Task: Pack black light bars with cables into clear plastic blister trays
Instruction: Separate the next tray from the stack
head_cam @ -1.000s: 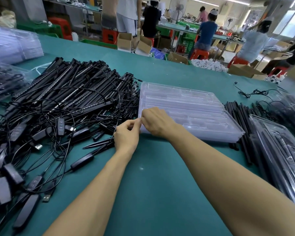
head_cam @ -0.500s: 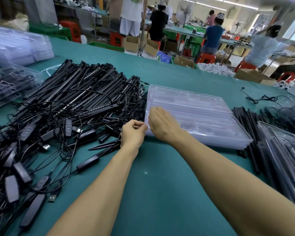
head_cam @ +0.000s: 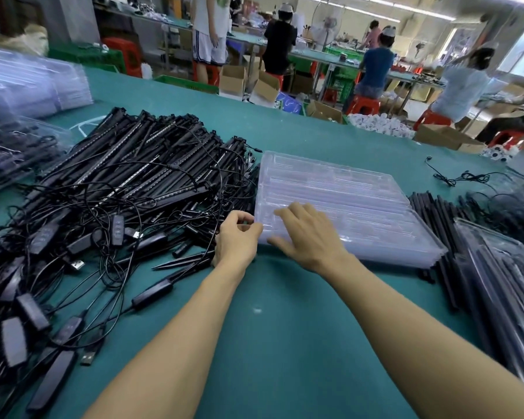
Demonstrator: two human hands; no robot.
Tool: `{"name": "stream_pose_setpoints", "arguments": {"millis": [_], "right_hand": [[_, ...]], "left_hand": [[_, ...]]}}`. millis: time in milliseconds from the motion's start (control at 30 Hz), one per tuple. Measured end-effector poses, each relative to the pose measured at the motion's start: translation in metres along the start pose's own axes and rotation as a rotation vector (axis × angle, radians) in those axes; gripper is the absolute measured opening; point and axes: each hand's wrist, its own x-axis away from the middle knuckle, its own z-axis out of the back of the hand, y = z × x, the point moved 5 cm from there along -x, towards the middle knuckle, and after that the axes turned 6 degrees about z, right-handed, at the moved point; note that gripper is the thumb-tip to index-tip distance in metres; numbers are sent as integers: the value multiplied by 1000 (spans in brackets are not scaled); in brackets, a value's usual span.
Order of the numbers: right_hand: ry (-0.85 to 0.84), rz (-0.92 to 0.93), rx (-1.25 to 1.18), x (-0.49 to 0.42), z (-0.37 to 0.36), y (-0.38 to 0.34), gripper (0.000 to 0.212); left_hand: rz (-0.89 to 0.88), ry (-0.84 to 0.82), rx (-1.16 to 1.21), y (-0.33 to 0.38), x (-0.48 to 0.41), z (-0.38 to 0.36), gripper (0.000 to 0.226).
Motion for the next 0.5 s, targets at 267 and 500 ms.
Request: {"name": "stream_pose_setpoints", "arguments": {"millis": [267, 500], "right_hand": [[137, -209, -564, 0, 2, 25, 20], [203, -109, -170, -10, 21, 10, 7]], "left_hand": [[43, 50, -163, 1, -8, -7, 32], [126, 55, -140, 5, -13, -12, 62]]}}
